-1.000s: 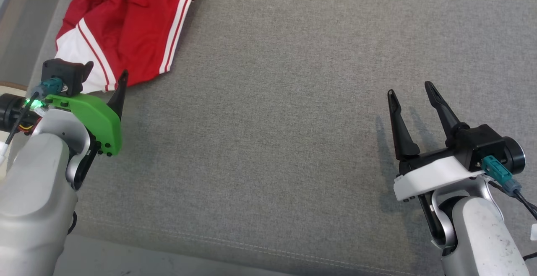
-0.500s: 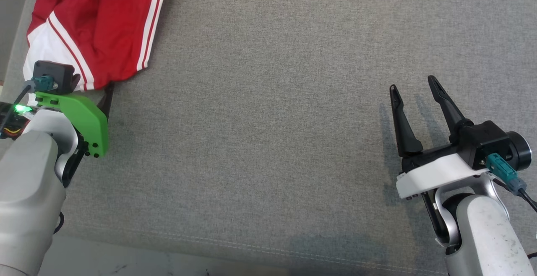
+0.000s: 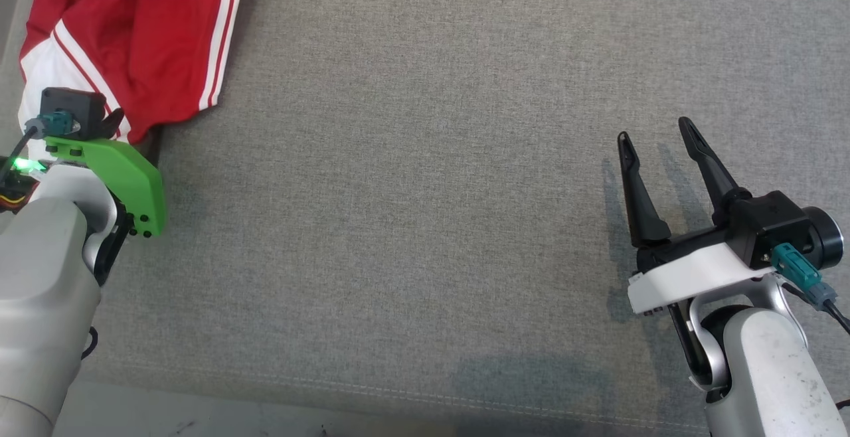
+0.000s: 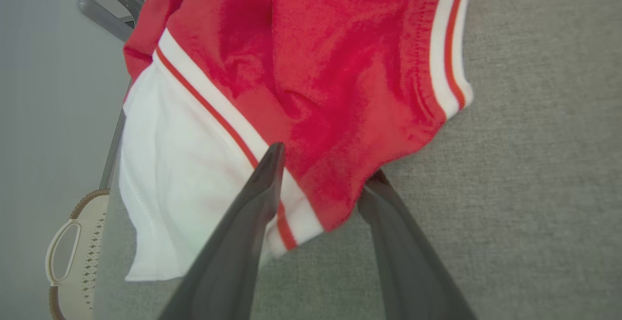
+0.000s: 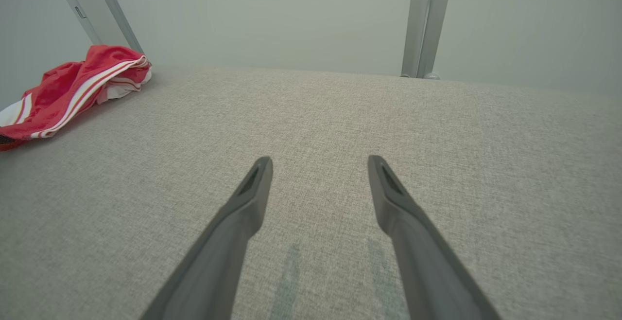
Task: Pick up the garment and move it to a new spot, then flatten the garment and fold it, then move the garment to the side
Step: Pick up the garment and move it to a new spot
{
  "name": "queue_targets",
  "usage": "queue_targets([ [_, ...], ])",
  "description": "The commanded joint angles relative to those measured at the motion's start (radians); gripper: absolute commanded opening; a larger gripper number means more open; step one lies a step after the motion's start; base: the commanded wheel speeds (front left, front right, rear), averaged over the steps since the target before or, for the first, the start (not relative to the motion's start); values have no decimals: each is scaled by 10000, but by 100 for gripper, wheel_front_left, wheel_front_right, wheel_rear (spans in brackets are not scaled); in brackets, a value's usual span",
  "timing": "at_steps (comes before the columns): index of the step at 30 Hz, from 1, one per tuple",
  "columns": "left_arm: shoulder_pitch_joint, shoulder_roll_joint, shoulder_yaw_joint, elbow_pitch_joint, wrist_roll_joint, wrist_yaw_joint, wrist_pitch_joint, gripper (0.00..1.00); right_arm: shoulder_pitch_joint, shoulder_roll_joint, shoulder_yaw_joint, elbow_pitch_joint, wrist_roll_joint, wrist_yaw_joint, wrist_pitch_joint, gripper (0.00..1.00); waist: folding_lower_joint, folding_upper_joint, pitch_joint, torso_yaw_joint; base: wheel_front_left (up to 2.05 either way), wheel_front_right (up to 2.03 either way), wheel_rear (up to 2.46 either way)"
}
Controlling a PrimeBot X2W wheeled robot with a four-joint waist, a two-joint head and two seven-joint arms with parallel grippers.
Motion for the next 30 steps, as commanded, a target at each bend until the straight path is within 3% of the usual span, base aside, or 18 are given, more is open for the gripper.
queue_targets([
  [1,-197,-26,26,66,20,3,-207,0,-65,-16,-12,-41,-94,-15,-56,100,-1,97,5,-9,0,0,0],
  [17,-901,250,-183,-173,24,-7,-1985,0,-123,89,21,772,275,-15,-588,100,-1,97,-1017,-162,0,0,0],
  [30,-1535,300,-996,-2023,347,-9,-1656,0,176,103,1,1760,1194,-15,-1344,100,-1,97,-2486,-778,0,0,0],
])
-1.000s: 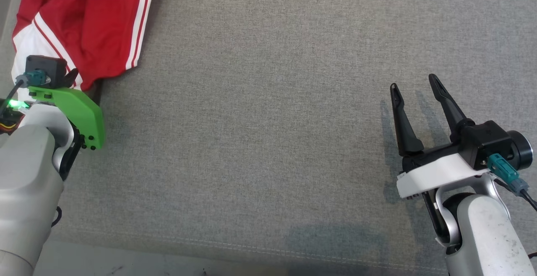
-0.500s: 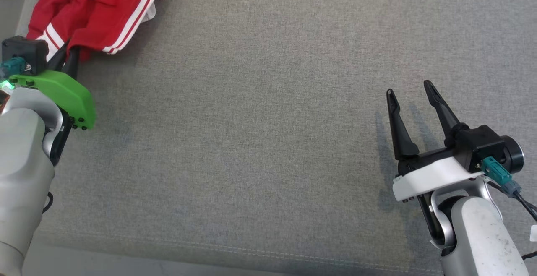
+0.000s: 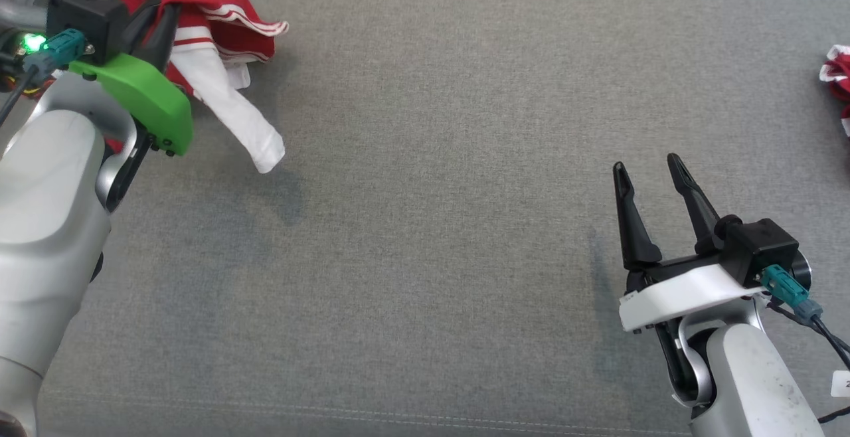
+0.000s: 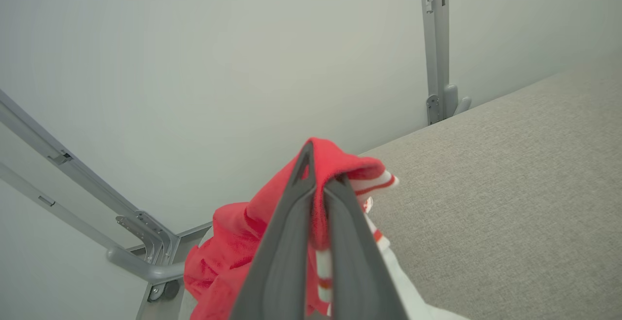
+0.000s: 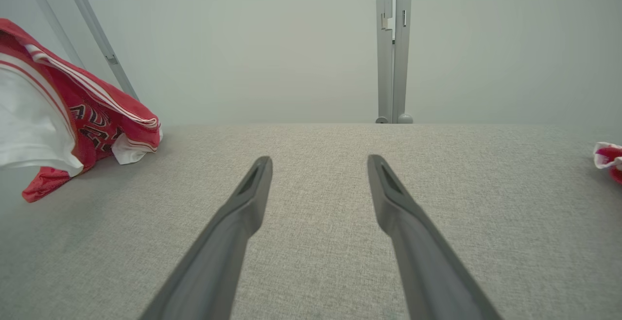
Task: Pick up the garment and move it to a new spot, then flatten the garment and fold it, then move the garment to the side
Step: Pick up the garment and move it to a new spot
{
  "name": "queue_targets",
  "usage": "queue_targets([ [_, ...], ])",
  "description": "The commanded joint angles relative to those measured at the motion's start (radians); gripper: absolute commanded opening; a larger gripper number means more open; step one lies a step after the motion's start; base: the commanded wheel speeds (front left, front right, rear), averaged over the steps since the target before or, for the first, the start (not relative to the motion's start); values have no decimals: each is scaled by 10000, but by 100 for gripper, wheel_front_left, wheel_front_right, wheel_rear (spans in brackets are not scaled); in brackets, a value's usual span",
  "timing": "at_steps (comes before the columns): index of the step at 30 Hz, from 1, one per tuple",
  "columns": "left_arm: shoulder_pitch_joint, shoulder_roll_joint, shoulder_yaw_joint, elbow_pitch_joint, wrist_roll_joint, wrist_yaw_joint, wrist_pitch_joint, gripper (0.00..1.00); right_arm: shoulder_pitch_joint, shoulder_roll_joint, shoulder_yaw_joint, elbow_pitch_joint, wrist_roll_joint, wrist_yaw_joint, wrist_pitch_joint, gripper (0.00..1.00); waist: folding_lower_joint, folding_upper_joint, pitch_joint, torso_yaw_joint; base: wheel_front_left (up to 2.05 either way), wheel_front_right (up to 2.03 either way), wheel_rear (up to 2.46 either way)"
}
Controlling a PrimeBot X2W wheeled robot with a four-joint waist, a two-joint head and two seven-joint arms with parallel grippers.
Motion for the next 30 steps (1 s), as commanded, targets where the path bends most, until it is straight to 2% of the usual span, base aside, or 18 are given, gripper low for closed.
queue_targets([
  [1,-209,27,-77,-217,-11,-7,119,0,150,-6,1,124,132,-15,-120,100,0,97,-549,-417,0,0,0],
  [11,-400,-455,-404,-1807,-620,-8,965,0,213,-3,3,803,744,-15,-582,100,0,97,-1388,-1359,0,0,0],
  [19,-817,-1523,-471,-2664,-914,122,1097,0,293,-9,-414,1104,878,-15,-756,100,0,97,-1758,-2141,0,0,0],
  [25,-1419,-2483,-25,-3107,-1399,652,1061,0,309,-7,-592,1185,954,-15,-811,100,0,97,-1849,-2715,0,0,0],
  [30,-1421,-2711,381,-2893,-1662,1181,941,0,300,-7,-485,1220,1081,-15,-822,100,0,97,-1747,-3015,0,0,0],
])
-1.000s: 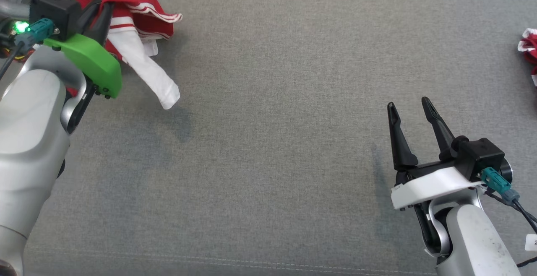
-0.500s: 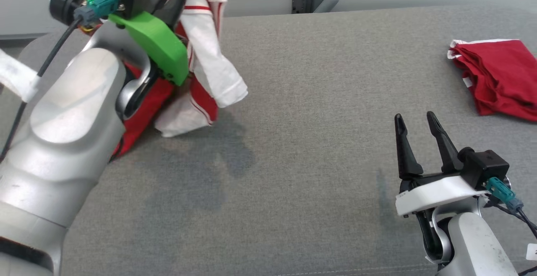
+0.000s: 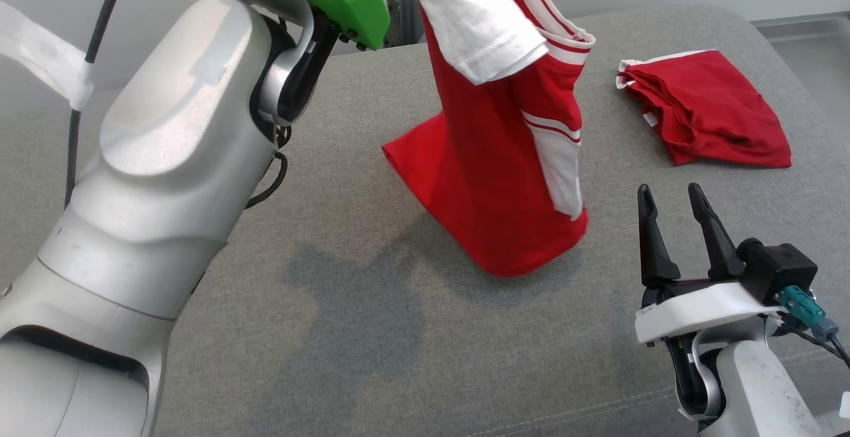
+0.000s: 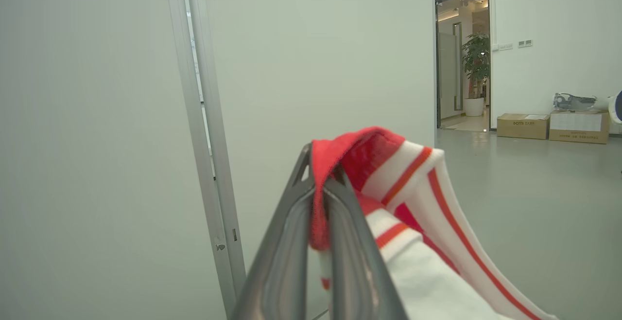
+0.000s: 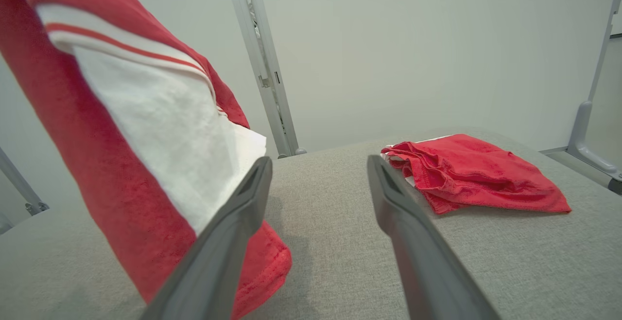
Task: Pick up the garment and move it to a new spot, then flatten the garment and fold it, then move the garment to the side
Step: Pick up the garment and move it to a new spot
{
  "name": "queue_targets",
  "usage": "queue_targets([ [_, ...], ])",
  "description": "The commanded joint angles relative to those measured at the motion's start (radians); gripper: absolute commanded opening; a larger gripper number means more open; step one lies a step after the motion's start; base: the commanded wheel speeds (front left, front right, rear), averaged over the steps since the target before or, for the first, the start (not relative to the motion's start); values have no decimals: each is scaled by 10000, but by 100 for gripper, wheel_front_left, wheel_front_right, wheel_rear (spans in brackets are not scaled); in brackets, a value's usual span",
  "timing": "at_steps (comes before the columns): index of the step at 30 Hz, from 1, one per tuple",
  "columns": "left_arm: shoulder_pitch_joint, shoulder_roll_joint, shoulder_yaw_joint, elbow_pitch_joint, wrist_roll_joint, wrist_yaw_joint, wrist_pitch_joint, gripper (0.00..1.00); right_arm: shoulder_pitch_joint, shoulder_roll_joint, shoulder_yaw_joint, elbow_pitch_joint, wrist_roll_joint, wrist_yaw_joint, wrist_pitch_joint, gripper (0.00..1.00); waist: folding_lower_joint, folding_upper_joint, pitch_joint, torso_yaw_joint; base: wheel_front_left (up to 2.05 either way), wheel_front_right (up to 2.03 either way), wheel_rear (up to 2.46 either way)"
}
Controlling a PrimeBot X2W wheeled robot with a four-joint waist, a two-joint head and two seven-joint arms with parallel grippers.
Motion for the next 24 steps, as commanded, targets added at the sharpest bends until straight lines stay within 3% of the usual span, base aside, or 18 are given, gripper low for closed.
queue_targets([
  [1,253,69,51,228,-125,88,-41,0,85,-12,30,21,98,-15,-54,100,1,97,51,-243,0,0,0],
  [8,1690,332,332,1505,-555,295,-613,0,157,-14,-41,-90,127,-15,-56,100,1,97,179,-294,0,0,0],
  [16,4073,60,794,3612,-1253,429,-1414,0,272,-12,-151,-165,-45,-15,-57,100,1,97,241,-51,0,0,0],
  [24,4877,213,1899,4824,-1188,656,-1587,0,330,-12,-131,-152,-246,-15,-58,100,1,97,218,165,0,0,0],
])
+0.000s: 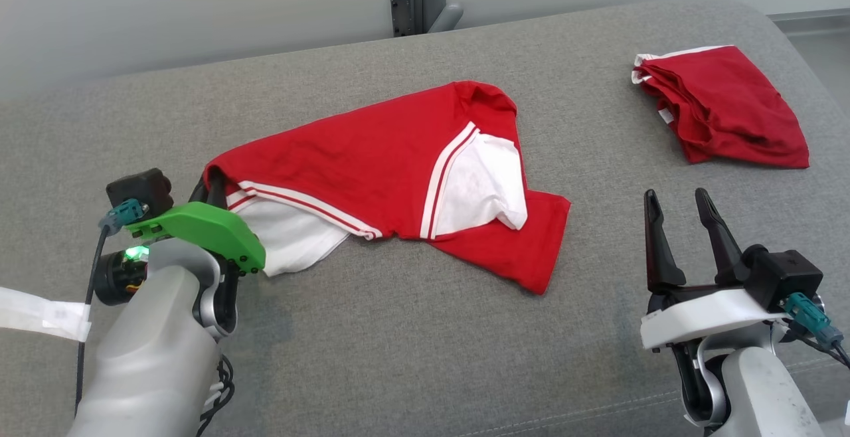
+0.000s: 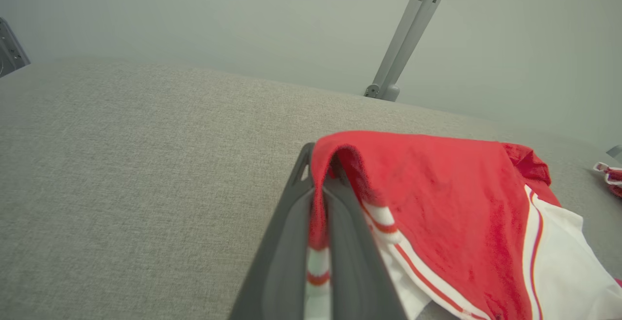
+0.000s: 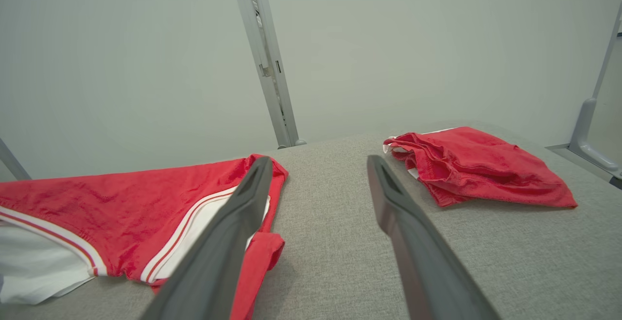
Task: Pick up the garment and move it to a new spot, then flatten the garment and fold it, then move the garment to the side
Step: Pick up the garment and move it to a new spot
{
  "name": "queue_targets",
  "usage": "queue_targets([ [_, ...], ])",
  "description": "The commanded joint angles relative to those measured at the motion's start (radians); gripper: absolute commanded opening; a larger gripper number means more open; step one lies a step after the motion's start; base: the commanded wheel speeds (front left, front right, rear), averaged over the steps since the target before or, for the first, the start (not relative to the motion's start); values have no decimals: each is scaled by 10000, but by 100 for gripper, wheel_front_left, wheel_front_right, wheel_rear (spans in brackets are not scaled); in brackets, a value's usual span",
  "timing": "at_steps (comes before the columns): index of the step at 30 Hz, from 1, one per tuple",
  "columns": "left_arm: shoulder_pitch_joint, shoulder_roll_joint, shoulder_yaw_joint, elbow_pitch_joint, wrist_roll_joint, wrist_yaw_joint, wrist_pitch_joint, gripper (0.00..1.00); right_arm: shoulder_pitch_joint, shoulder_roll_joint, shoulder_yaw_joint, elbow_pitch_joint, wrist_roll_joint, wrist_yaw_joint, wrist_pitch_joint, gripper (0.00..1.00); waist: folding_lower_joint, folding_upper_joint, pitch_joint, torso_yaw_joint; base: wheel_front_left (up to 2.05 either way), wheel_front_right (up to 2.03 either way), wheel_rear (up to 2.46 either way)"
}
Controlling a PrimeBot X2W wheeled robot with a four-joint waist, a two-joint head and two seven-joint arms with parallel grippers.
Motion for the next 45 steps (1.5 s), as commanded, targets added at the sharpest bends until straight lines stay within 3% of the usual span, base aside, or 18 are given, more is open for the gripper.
queue_targets([
  [1,208,37,129,0,127,63,-47,0,116,-15,9,-3,-73,-15,-45,100,0,97,-11,18,0,0,0],
  [2,293,36,274,-4,233,95,-47,18,112,-15,26,1,-86,-15,-45,100,0,97,-16,23,0,0,0],
  [3,353,32,409,-23,346,128,-48,48,109,-15,38,3,-102,-15,-45,100,0,97,-17,25,0,0,0],
  [4,402,20,567,-58,414,132,-49,86,105,-15,47,-3,-112,-15,-45,100,0,97,-7,23,0,0,0],
  [5,469,-6,707,-68,436,138,-50,100,96,-14,60,-11,-118,-15,-45,100,0,97,7,20,0,0,0],
  [17,1025,-172,2056,-480,1545,-208,-45,100,-51,-15,8,13,-227,-15,-45,100,0,97,240,97,0,0,0],
  [28,2647,-521,3202,-2600,3046,-637,-44,100,287,-15,-288,-81,-375,-15,-46,100,0,97,-237,367,0,0,0],
  [35,4279,-827,3904,-4188,4099,-703,-45,100,634,-14,-313,-166,-480,-15,11,100,0,97,-633,504,0,0,0],
  [45,6299,-1303,4573,-6106,4768,-662,-33,100,1212,-15,-53,-408,-563,-15,131,100,0,97,-978,641,0,0,0],
])
